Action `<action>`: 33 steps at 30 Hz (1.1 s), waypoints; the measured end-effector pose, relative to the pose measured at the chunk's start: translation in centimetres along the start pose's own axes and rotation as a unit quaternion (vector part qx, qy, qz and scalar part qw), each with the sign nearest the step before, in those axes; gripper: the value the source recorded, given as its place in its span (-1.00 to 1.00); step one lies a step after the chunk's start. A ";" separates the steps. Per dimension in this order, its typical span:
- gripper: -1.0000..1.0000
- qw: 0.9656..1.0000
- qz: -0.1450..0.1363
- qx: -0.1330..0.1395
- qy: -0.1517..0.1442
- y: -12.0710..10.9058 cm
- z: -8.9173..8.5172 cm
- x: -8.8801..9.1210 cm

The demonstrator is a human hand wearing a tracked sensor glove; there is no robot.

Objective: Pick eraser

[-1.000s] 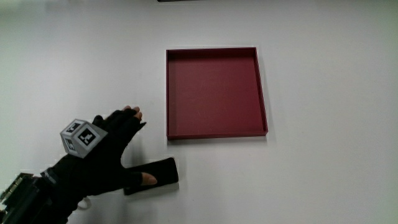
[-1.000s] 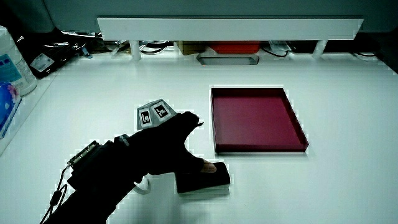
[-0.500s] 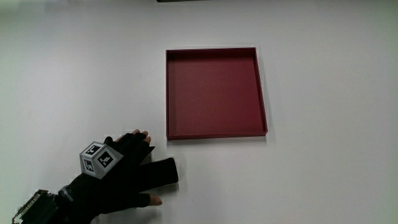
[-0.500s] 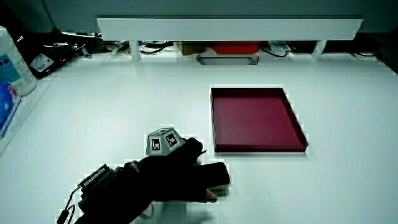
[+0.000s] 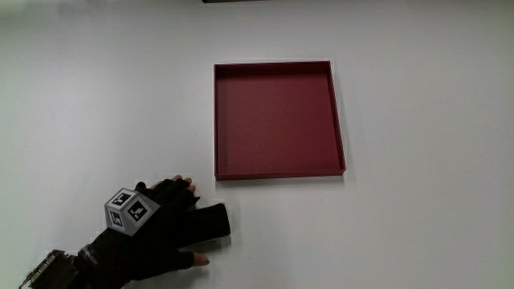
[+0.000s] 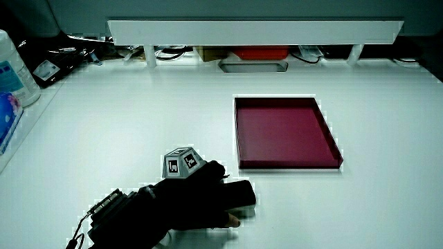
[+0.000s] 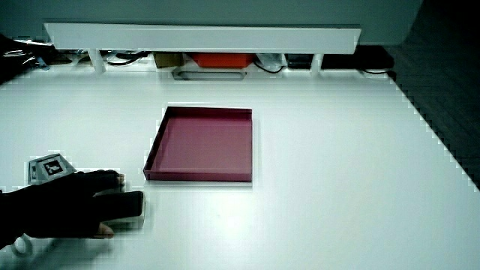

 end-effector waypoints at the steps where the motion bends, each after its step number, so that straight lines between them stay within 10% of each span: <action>1: 0.41 1.000 0.001 0.004 0.005 -0.1 0.1 0.2; 14: 1.00 0.999 -0.007 0.048 0.006 -0.7 0.1 0.1; 30: 1.00 0.995 -0.064 0.074 0.033 -0.6 3.2 3.6; 33: 1.00 0.993 -0.084 0.084 0.000 0.4 3.6 3.8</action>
